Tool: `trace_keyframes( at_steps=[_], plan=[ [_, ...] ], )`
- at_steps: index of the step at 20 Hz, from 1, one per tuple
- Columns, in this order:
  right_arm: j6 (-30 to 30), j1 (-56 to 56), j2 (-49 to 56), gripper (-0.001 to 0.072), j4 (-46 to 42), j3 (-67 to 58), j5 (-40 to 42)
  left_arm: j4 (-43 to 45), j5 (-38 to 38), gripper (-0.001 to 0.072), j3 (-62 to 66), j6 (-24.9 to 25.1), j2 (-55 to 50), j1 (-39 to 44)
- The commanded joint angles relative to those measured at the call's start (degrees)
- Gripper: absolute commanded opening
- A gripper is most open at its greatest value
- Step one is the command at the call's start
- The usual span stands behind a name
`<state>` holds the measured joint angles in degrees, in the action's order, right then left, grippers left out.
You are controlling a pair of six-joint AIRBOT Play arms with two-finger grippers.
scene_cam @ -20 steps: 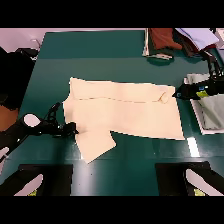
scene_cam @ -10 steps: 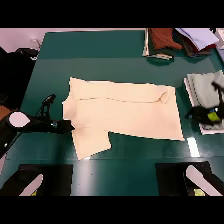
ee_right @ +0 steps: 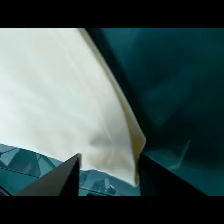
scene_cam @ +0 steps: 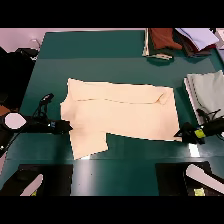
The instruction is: Fold the shirts.
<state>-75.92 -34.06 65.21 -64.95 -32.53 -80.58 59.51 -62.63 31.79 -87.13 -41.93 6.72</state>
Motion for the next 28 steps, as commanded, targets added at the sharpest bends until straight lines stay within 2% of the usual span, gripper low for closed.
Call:
trace_keyframes(
  at_steps=[1,3,4,7,10,12,14,18,21,24,28],
  plan=[
    [1.6,5.8,0.7,0.0312,3.7,0.7,3.3,1.0,-3.0,0.0021,0.1,0.1,0.1,0.0],
    [2.4,8.4,-2.3,0.0092,3.5,0.7,4.4,3.3,-7.0,0.0020,1.0,-0.9,0.4,0.0],
    [3.0,9.0,-4.5,0.0013,3.4,0.5,4.1,4.3,-8.2,0.0020,1.8,-1.4,1.6,0.0],
    [3.0,9.2,-11.6,0.0014,-1.1,-2.5,-0.8,7.9,-14.2,0.0019,3.2,-5.0,9.3,0.0],
    [2.6,9.2,-18.6,0.0014,-6.2,-6.4,-6.0,8.0,-21.7,0.0021,3.2,-6.1,14.0,0.0],
    [0.9,9.3,-21.3,0.0014,-6.7,-8.2,-5.7,8.1,-21.3,0.0021,3.2,-6.1,14.1,0.0],
    [0.5,10.3,-21.0,0.0014,-6.7,-10.5,-3.7,8.1,-16.5,0.0021,3.6,-6.0,13.0,0.0],
    [0.3,16.5,-10.4,0.0013,-6.7,-19.3,1.0,10.9,-5.9,0.0022,8.6,-4.8,4.1,0.0],
    [-1.7,20.8,-0.1,0.0014,-6.7,-27.9,2.6,13.9,0.5,0.0022,16.4,-3.8,-7.1,-0.1],
    [-2.4,24.2,9.1,0.0014,-6.6,-36.7,2.6,16.8,2.5,0.0022,25.4,-3.2,-18.4,-0.1],
    [-3.2,26.6,18.7,0.0015,-6.5,-46.5,2.4,17.0,6.2,0.0023,32.4,-3.4,-27.6,-0.1]
  ],
)
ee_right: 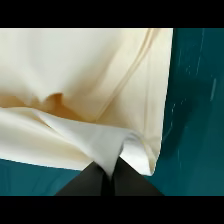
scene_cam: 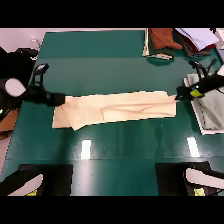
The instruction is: Fold the shirts.
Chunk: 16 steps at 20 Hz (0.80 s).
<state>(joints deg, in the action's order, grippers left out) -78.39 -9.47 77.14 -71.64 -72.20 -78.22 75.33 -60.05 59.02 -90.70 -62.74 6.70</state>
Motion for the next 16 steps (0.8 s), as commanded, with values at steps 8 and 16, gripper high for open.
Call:
trace_keyframes(
  at_steps=[8,16],
  plan=[
    [4.7,-5.6,15.8,0.0513,14.9,-15.8,-4.5,1.0,4.3,0.0604,8.1,-3.4,-8.3,0.0],
    [9.4,-17.2,17.3,0.0596,15.6,-0.4,-6.2,-5.4,0.1,0.0023,8.0,-2.6,-8.4,0.0]
  ],
)
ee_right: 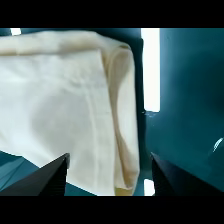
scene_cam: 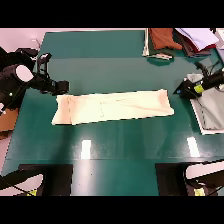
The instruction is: Fold the shirts.
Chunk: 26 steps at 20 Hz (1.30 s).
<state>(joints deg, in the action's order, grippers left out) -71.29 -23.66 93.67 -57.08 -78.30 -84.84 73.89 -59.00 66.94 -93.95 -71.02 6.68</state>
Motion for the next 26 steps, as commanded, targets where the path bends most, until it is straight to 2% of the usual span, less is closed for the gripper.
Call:
trace_keyframes(
  at_steps=[1,6,7,9,10,11,12,15,20,26],
  plan=[
    [3.7,-3.0,1.3,0.0595,2.3,7.5,1.1,-5.9,-0.5,0.0023,0.0,1.5,-0.2,0.0],
    [6.6,2.7,4.5,0.0592,10.6,11.2,6.0,-8.1,2.8,0.0022,-1.4,1.4,-0.7,5.2],
    [7.4,4.1,5.0,0.0540,11.4,11.0,6.6,-8.1,3.7,0.0022,-1.4,1.4,-1.3,7.1],
    [8.4,7.0,5.2,0.0417,11.2,9.9,7.8,-8.2,5.6,0.0022,-1.4,1.3,-3.0,10.7],
    [8.7,7.9,5.0,0.0272,10.8,8.9,7.8,-8.4,6.6,0.0022,-1.3,1.2,-3.9,12.4],
    [9.3,8.2,4.4,0.0095,10.8,7.8,7.3,-8.4,7.6,0.0022,-1.3,1.2,-5.0,14.0],
    [9.5,8.2,3.2,0.0013,10.9,6.6,6.6,-8.5,8.3,0.0021,-0.9,1.2,-6.2,15.5],
    [9.2,8.2,-2.9,0.0014,11.1,2.8,6.1,-8.9,10.5,0.0021,2.8,1.2,-11.6,19.2],
    [3.4,14.0,-12.5,0.0013,11.1,-6.8,3.6,-12.9,12.7,0.0021,12.3,1.4,-24.2,24.1],
    [-2.4,24.8,-14.4,0.0013,11.0,-17.2,3.2,-15.8,15.6,0.0021,19.5,1.4,-33.0,27.3]
  ],
)
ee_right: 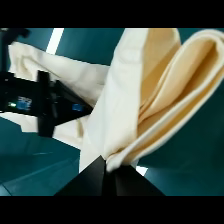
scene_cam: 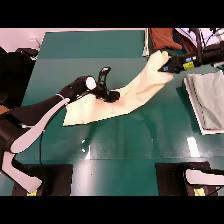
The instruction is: Fold the shirts.
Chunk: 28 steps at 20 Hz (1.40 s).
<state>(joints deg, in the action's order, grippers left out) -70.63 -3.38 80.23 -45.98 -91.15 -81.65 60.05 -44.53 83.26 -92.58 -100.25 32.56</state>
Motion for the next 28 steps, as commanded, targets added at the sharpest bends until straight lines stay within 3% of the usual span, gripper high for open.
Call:
trace_keyframes(
  at_steps=[1,8,13,16,19,20,21,22,23,25,28],
  plan=[
    [-3.4,6.2,-1.0,0.0013,-0.1,-5.3,0.1,-2.2,1.6,0.0021,3.4,0.0,-4.1,1.4],
    [-5.0,13.4,-1.0,0.0014,0.0,-6.3,1.9,-1.1,-3.1,0.0021,5.9,-0.5,-2.8,-2.2],
    [-4.9,19.3,0.2,0.0014,2.4,-6.3,6.1,9.3,-7.9,0.0021,6.0,-1.5,10.5,-13.6],
    [-2.0,28.2,4.6,0.0014,7.4,-6.3,13.8,16.7,-11.8,0.0022,6.0,-1.4,21.1,-21.6],
    [0.9,39.9,12.0,0.0019,10.4,-6.4,27.3,23.3,-14.5,0.0022,6.0,-1.5,30.0,-26.8],
    [2.4,43.2,14.4,0.0113,11.0,-6.5,31.5,24.2,-15.4,0.0022,6.0,-1.4,32.1,-27.7],
    [3.2,46.1,16.9,0.0311,10.3,-7.6,34.0,24.6,-16.2,0.0022,6.0,-1.4,33.6,-28.4],
    [3.3,47.6,18.9,0.0348,9.2,-9.5,33.7,25.0,-16.7,0.0022,6.0,-1.4,34.6,-28.6],
    [3.2,48.2,20.3,0.0342,6.7,-11.8,32.2,25.3,-17.0,0.0022,6.0,-1.4,35.1,-28.5],
    [2.4,46.9,19.9,0.0261,-0.4,-13.6,28.5,24.8,-17.9,0.0022,5.9,-1.5,35.3,-28.5],
    [-0.5,40.9,14.4,0.0261,-8.3,-6.8,25.8,22.6,-18.1,0.0022,5.8,-1.4,35.3,-28.2]
  ],
)
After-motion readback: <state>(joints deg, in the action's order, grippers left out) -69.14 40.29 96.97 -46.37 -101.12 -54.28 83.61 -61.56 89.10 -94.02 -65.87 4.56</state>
